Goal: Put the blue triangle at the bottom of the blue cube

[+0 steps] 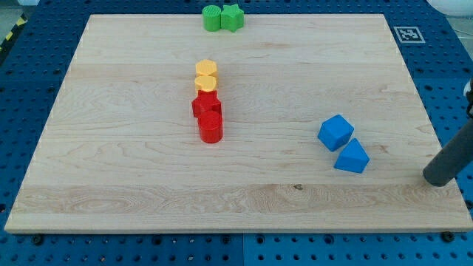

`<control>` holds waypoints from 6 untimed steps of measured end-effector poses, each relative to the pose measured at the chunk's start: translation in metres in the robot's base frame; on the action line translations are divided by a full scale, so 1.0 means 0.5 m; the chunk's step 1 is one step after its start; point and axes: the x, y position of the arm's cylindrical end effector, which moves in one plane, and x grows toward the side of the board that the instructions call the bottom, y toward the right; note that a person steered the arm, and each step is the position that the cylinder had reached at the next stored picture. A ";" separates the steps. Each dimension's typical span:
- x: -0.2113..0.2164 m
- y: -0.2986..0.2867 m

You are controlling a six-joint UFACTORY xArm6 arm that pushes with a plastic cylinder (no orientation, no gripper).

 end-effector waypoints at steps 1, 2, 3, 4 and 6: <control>0.000 -0.049; -0.009 -0.072; -0.012 -0.099; -0.013 -0.144; -0.013 -0.166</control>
